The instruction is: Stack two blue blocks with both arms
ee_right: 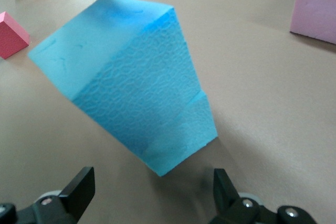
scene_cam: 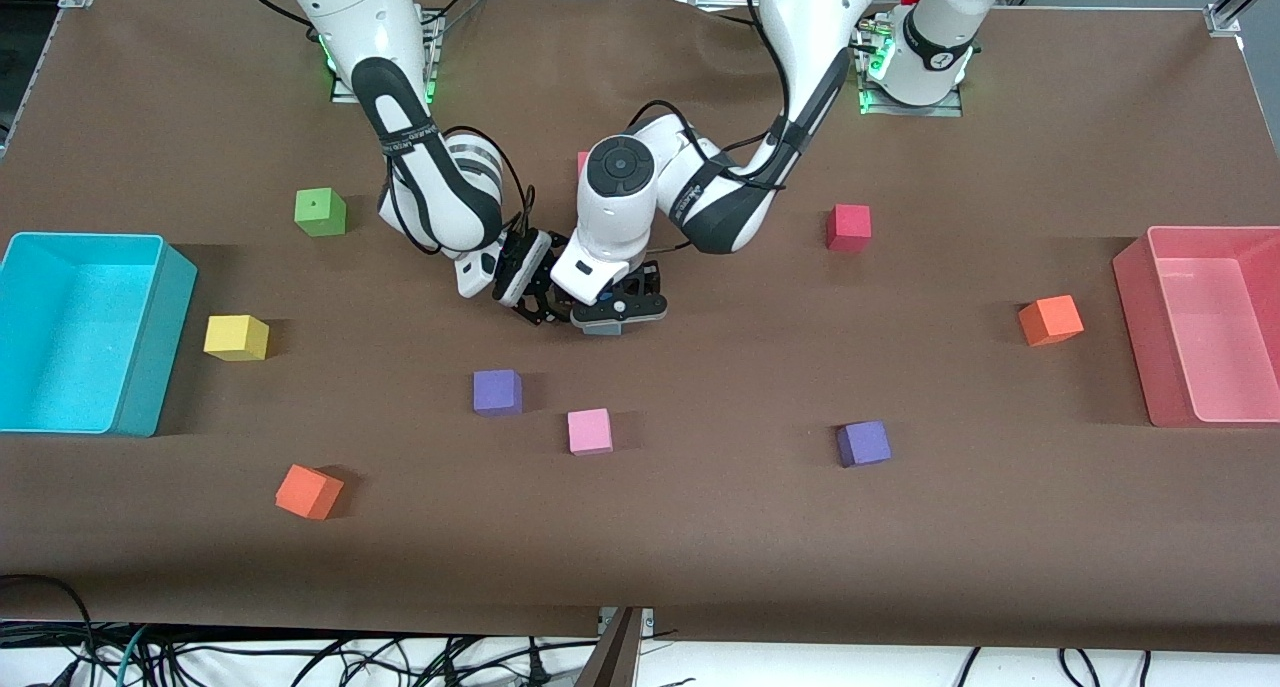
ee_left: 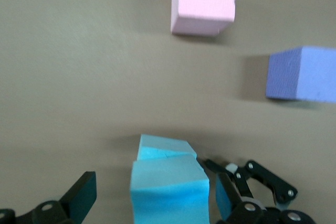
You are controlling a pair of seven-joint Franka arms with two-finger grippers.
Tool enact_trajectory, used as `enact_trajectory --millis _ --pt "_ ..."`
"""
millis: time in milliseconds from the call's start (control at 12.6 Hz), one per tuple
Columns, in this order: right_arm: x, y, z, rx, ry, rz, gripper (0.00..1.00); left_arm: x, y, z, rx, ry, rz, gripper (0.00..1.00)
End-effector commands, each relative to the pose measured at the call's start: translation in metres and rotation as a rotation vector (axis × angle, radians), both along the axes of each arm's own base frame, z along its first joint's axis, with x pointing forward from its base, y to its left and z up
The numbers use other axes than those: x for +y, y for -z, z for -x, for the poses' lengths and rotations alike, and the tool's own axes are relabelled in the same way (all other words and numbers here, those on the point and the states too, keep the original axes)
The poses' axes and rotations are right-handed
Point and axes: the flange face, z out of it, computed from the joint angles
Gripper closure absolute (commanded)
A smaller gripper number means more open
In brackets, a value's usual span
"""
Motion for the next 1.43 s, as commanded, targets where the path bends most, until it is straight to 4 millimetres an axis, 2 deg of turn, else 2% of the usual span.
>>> enact_trajectory --millis 0,80,239,398,557,716,876,1035,1194,1274,1353 --pt "-0.026 -0.027 0.025 0.0 0.014 0.005 0.0 0.027 -0.055 -0.011 0.031 -0.032 0.0 0.0" --pt "-0.038 -0.028 0.031 0.007 0.025 0.016 0.0 0.042 -0.077 -0.016 0.051 -0.047 -0.011 0.0" --pt "-0.057 -0.039 0.041 0.032 0.067 0.015 0.01 0.086 -0.119 -0.022 0.085 -0.087 -0.015 0.0" --pt "-0.072 -0.065 0.045 0.121 0.171 -0.023 0.01 0.14 -0.153 -0.029 0.088 -0.15 0.004 0.0" --pt "-0.086 -0.089 0.034 0.214 0.215 -0.025 0.01 0.198 -0.183 -0.03 0.099 -0.176 0.01 0.0" --pt "-0.093 -0.106 0.02 0.365 0.18 -0.046 0.01 0.259 -0.217 -0.027 0.135 -0.085 -0.028 0.0" --pt "-0.107 -0.131 0.008 0.456 0.158 0.027 0.01 0.335 -0.244 -0.031 0.17 -0.01 -0.059 0.0" --pt "-0.123 -0.152 -0.002 0.575 0.129 0.113 0.01 0.412 -0.266 -0.032 0.179 0.098 -0.058 0.0" --pt "-0.151 -0.177 -0.019 0.62 0.077 0.23 0.01 0.475 -0.277 -0.033 0.18 0.161 -0.07 0.0" --pt "-0.165 -0.194 -0.03 0.634 0.043 0.286 0.0 0.498 -0.28 -0.031 0.184 0.201 -0.111 0.0" --pt "-0.183 -0.216 -0.043 0.654 0.024 0.366 0.0 0.511 -0.283 -0.029 0.189 0.229 -0.142 0.0"
